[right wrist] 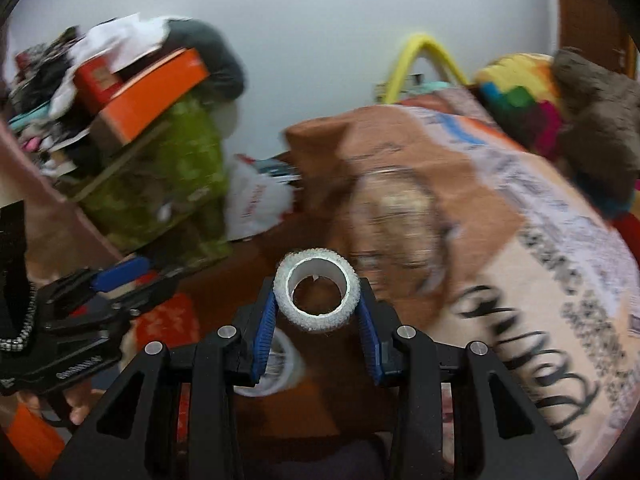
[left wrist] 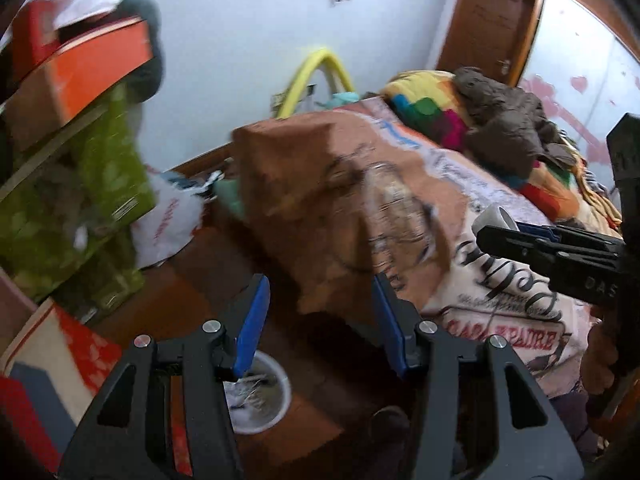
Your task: Collect trash
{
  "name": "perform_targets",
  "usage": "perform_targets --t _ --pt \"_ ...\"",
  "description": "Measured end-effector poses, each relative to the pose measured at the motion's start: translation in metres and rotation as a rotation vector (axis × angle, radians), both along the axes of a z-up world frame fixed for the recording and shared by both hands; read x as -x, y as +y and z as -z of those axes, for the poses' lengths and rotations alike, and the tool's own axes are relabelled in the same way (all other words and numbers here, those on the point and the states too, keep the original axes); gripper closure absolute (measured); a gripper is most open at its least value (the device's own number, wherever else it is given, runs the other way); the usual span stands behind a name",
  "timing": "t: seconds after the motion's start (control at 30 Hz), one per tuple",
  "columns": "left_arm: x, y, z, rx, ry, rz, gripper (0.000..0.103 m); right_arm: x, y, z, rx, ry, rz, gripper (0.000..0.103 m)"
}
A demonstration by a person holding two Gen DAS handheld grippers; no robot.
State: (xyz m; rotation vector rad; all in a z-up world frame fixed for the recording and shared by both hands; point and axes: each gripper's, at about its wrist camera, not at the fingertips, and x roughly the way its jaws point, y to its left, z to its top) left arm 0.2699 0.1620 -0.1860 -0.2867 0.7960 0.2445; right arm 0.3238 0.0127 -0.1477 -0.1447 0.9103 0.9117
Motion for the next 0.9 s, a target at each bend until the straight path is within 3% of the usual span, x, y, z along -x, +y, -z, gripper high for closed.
perform_targets --t 0.33,0.53,0.63,0.73,0.9 --pt "0.072 0.057 0.042 0.038 0.065 -0.192 0.051 0.044 0.087 0.046 0.076 0.093 -0.189 0.068" --pt "0.093 0.08 0.073 0.115 0.11 -0.252 0.051 0.062 0.118 0.061 0.104 0.132 -0.263 0.067" --pt "0.096 0.087 0.076 0.098 0.123 -0.268 0.051 0.061 0.129 0.069 0.104 0.179 -0.276 0.066" --pt "0.104 0.095 0.073 0.1 0.11 -0.287 0.051 0.056 0.14 0.076 0.128 0.229 -0.261 0.051" --pt "0.111 0.096 0.064 0.114 0.093 -0.299 0.051 0.055 0.129 0.063 0.12 0.2 -0.218 0.051"
